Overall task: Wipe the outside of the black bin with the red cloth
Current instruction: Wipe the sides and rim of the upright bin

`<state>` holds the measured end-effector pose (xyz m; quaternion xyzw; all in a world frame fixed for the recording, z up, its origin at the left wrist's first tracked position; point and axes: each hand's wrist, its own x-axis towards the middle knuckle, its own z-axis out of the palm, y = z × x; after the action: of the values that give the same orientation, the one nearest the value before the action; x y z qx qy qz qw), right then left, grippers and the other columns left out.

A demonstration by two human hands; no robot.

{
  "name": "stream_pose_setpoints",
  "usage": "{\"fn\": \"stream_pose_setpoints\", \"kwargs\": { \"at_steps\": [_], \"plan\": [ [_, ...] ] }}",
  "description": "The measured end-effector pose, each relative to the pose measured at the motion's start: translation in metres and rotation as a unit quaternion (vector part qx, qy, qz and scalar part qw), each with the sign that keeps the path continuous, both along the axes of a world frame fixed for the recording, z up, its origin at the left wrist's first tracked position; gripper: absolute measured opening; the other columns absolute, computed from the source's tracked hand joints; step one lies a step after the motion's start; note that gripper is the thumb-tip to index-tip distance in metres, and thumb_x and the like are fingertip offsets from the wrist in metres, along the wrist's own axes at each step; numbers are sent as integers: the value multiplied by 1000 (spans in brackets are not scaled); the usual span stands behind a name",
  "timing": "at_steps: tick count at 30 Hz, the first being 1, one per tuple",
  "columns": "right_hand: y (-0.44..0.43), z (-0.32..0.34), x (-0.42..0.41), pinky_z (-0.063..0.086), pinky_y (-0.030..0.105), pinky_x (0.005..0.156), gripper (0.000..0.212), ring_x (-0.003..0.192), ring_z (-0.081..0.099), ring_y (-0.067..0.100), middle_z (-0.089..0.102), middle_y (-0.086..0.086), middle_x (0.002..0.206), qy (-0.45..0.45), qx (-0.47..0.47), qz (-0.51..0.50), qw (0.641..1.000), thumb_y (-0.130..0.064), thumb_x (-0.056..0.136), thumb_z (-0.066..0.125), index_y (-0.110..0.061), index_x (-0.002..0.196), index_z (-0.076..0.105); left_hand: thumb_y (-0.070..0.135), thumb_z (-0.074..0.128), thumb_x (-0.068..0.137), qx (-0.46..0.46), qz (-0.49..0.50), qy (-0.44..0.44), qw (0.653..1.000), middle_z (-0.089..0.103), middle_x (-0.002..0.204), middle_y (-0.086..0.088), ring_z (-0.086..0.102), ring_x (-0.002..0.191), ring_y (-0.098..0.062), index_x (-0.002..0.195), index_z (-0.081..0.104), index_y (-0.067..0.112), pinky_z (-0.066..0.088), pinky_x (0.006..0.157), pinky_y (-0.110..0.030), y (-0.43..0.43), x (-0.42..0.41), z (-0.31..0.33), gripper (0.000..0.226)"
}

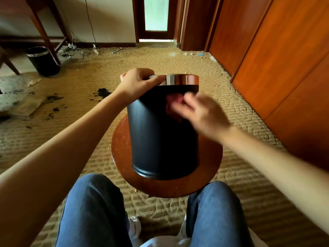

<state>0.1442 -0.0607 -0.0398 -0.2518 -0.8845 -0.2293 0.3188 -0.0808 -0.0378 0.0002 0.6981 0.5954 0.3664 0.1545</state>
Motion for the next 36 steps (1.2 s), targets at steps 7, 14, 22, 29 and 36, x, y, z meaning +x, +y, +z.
{"fn": "stream_pose_setpoints", "kwargs": {
  "at_steps": [7, 14, 22, 29, 36],
  "plan": [
    [-29, -67, -2, 49, 39, 63, 45, 80, 50, 29, 45, 8, 110, 1, -54, 31, 998, 0, 84, 52, -21, 124, 54, 65, 39, 75, -24, 32, 31, 999, 43, 63, 6, 44, 70, -5, 79, 60, 6, 20, 83, -34, 10, -2, 10, 62],
    [-32, -68, 8, 44, 35, 59, 33, 77, 47, 24, 50, 11, 106, -81, -40, 121, 989, -7, 91, 51, -21, 121, 54, 59, 50, 90, -4, 18, 28, 999, 39, 62, 1, 38, 60, -9, 75, 55, -1, 23, 81, -34, 14, 10, 4, 62],
    [9, -15, -48, 43, 41, 62, 35, 80, 48, 33, 52, 14, 99, 85, -60, -31, 994, -1, 77, 53, -17, 106, 63, 77, 47, 72, -75, 50, 19, 996, 47, 61, 5, 45, 65, -14, 73, 59, 16, 30, 80, -40, 21, 4, 19, 62],
    [-76, -95, -15, 46, 35, 69, 32, 83, 45, 23, 57, 9, 103, -130, -85, 153, 976, -11, 99, 35, -20, 109, 65, 59, 52, 88, 22, 107, 141, 984, 51, 82, 4, 49, 104, -23, 89, 55, 19, 23, 102, -43, 15, 14, 10, 39],
    [41, 15, -38, 41, 32, 54, 30, 78, 55, 35, 57, 18, 94, 28, -54, -37, 997, -1, 83, 55, -10, 110, 64, 70, 59, 72, -25, 39, 85, 995, 46, 65, 7, 44, 70, -14, 72, 54, 20, 28, 77, -35, 12, -8, 21, 51]
  ]
}}
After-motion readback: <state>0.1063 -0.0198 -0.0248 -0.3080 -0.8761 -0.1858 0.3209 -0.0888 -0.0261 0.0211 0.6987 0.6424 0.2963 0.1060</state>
